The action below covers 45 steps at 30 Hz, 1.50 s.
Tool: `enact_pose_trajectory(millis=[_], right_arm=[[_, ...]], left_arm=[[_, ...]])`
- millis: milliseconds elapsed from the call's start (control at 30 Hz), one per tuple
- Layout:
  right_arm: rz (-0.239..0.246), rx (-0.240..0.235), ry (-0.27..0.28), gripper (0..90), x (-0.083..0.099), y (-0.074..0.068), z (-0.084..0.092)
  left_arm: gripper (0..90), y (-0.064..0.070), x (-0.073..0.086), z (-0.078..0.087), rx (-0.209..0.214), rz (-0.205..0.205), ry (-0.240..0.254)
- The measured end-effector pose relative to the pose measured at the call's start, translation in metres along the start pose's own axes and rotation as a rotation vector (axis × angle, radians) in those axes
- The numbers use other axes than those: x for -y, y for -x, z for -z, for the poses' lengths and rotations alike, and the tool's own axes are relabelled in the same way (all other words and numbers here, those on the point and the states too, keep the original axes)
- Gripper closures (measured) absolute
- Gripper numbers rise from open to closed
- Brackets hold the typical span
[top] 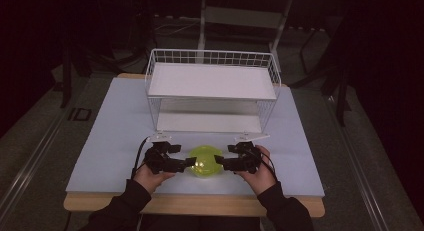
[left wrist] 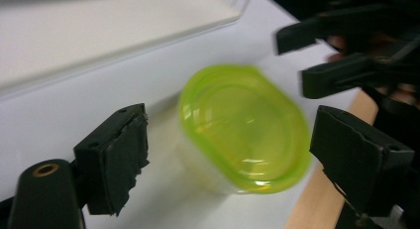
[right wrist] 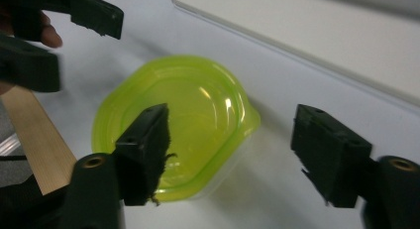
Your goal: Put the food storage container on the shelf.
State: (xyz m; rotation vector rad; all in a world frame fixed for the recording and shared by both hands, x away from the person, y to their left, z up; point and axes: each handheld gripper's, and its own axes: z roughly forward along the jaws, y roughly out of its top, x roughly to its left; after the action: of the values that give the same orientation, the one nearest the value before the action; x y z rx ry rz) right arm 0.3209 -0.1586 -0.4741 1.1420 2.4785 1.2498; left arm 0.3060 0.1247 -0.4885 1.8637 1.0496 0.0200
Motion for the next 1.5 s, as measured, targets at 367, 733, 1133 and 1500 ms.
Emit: enact_pose_trajectory(millis=[367,733,1133,1500], right_arm=[[-0.11,0.005,-0.07,51.4,0.012,0.005,-0.013],[-0.174,-0.011,-0.047,73.3,0.012,-0.003,-0.005],[-0.168,0.024,-0.018,78.8,0.01,-0.011,0.002],[-0.131,0.043,0.049,78.8,-0.015,-0.02,0.022]], left_arm=[[49.4,-0.005,0.011,-0.014,0.056,0.063,-0.075],[71.0,0.003,0.011,-0.01,0.066,0.123,-0.118],[82.5,0.013,0.007,0.001,0.026,0.156,-0.09],[82.5,0.019,-0.018,0.02,0.04,0.147,-0.041]])
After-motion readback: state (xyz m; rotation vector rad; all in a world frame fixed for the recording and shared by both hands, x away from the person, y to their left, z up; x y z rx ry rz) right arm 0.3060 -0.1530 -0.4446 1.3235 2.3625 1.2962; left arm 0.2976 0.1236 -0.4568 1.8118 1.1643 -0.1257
